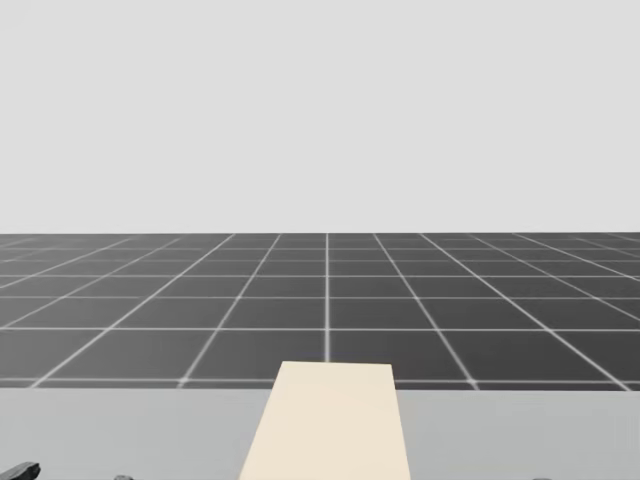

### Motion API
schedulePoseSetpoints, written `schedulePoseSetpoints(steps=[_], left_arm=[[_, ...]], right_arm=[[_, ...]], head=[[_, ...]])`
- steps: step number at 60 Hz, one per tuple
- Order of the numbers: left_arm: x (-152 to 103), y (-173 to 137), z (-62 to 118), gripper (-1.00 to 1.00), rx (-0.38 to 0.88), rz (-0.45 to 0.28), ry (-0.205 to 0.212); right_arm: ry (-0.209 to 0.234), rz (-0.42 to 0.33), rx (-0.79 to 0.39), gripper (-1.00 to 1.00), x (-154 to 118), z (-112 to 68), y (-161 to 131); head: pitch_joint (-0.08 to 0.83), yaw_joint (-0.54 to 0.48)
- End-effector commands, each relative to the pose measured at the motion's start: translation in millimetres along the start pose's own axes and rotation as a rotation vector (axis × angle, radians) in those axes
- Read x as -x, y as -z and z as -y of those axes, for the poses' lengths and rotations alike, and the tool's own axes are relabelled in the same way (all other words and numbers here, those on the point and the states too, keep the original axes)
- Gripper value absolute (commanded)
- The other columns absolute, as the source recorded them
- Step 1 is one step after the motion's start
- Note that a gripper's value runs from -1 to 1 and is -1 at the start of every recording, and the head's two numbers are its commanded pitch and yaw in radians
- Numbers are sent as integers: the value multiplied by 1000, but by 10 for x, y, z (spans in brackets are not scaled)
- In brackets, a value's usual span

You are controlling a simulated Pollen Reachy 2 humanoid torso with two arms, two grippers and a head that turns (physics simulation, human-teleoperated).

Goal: Retrieve the object from inside the box.

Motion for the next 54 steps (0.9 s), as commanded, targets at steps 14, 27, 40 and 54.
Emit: schedulePoseSetpoints(steps=[14,27,40,54], left_arm=[[117,46,43,-1000,60,-121,8],[203,-74,462,-1000,326,-143,95],[148,-311,897,-1000,561,-97,168],[84,-479,1159,-1000,697,-84,172]], right_arm=[[-17,-79,-145,-1000,108,-75,5],[-28,-79,-443,-1000,144,-342,-98],[-63,-9,-624,-1000,76,-519,-255],[-67,46,-700,-1000,-4,-578,-371]], head=[[-10,15],[-14,11],[-11,10],[-13,5]])
